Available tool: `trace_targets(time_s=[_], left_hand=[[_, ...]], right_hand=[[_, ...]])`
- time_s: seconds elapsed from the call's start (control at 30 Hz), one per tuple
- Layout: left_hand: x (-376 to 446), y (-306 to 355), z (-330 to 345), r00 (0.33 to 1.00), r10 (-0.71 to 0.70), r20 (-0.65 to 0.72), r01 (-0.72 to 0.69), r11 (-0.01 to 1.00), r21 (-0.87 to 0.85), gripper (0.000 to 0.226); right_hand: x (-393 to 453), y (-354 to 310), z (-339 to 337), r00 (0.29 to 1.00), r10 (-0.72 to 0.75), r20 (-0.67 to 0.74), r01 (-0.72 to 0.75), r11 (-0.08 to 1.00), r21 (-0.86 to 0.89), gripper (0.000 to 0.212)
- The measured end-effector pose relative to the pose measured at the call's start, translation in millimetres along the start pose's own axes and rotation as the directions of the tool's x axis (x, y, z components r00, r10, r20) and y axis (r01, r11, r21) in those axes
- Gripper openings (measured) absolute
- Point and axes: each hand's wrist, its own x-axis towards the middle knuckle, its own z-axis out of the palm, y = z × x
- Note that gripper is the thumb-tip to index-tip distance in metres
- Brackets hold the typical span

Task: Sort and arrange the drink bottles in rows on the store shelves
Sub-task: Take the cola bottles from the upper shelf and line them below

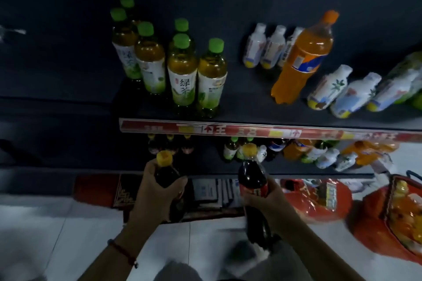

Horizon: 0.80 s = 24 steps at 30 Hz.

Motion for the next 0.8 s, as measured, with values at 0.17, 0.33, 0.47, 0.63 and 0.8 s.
trace_targets(time_s=[0.17,0.33,0.47,0.63,0.8], left_hand=[[13.1,-31.9,34.5,0.99,0.048,-0.134,-0.036,0.995,0.088,0.041],[31.0,-125.4,107.6,0.965,0.029,-0.261,-0.003,0.995,0.098,0.04],[50.7,-205.0,161.5,0.933,-0.005,-0.36,-0.003,1.0,-0.023,0.043],[79.5,-263.7,188.1,0.892,0.162,-0.422,-0.177,0.984,0.002,0.035],[78.2,-301.3,195.6,0.83,0.296,-0.474,-0.326,0.945,0.02,0.037]], right_hand=[[70.9,28.1,-8.8,0.996,0.029,0.079,-0.018,0.991,-0.135,0.056],[156.0,99.9,-38.5,0.975,0.082,0.208,-0.031,0.971,-0.239,0.04],[209.9,170.1,-68.6,0.945,0.184,0.269,-0.087,0.938,-0.336,0.019],[259.6,242.7,-71.8,0.953,-0.016,0.304,0.1,0.96,-0.263,0.038],[277.1,289.1,-69.9,0.911,-0.229,0.342,0.283,0.952,-0.116,0.067]])
